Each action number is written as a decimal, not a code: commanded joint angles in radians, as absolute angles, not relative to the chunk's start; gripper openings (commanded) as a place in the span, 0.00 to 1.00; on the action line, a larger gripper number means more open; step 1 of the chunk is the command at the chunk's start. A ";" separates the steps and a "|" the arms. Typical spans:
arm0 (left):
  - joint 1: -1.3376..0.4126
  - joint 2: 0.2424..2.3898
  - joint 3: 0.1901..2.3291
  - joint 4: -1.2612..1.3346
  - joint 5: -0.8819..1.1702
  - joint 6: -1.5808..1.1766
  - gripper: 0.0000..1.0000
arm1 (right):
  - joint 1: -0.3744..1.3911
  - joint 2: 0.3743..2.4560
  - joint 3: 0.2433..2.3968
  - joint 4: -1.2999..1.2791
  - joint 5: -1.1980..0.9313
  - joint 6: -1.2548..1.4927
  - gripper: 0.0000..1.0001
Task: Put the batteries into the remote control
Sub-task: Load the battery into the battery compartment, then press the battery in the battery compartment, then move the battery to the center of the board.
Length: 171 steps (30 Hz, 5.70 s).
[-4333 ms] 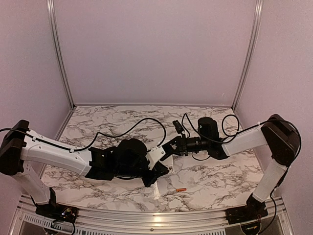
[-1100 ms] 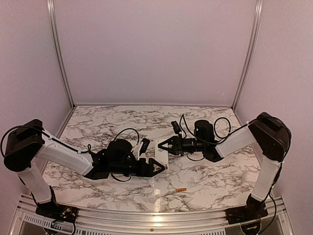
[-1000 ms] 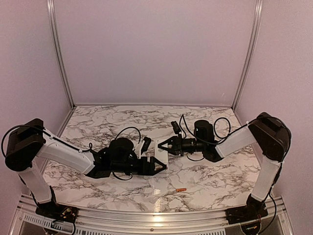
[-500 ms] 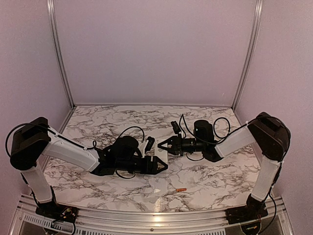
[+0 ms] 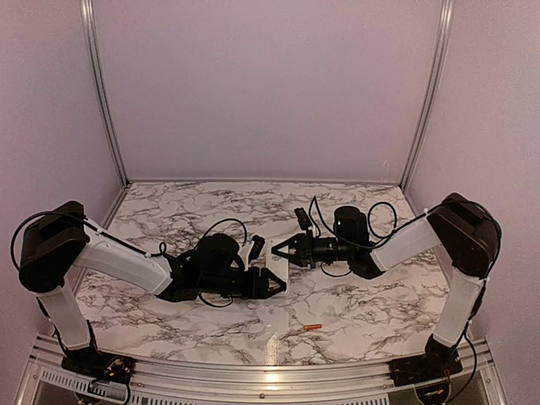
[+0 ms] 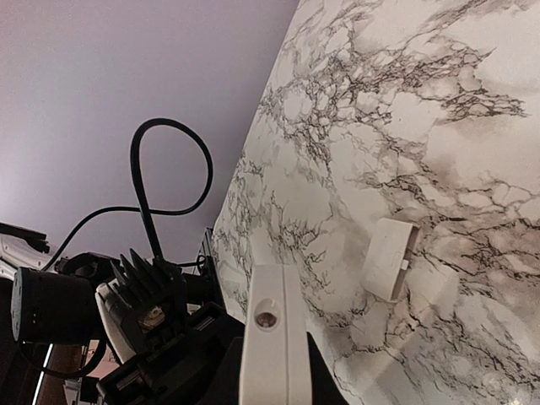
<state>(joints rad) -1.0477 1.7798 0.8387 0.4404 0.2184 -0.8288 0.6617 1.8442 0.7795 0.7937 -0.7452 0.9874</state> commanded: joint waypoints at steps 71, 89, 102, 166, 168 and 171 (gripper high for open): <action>-1.011 1.780 0.754 0.749 0.387 -0.879 0.57 | 0.669 1.753 0.791 0.857 -0.787 0.995 0.00; -0.993 1.823 0.757 0.633 0.372 -0.881 0.27 | 0.667 1.725 0.800 0.848 -0.792 0.988 0.00; -0.980 1.696 0.728 0.619 0.379 -0.751 0.68 | 0.635 1.704 0.767 0.839 -0.798 0.966 0.00; -1.308 2.265 1.629 -0.509 -0.035 0.228 0.16 | 0.204 1.298 0.463 0.532 -0.844 0.690 0.00; -1.307 2.272 1.634 -0.531 -0.044 0.212 0.08 | 0.204 1.303 0.464 0.534 -0.844 0.691 0.00; -1.301 2.242 1.599 -0.535 -0.050 0.153 0.00 | 0.204 1.308 0.467 0.534 -0.843 0.690 0.00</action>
<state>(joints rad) -1.3052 2.2276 1.6260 -0.4507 -0.0128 0.2195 0.2173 1.3144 0.4591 0.5220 -0.8299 0.7017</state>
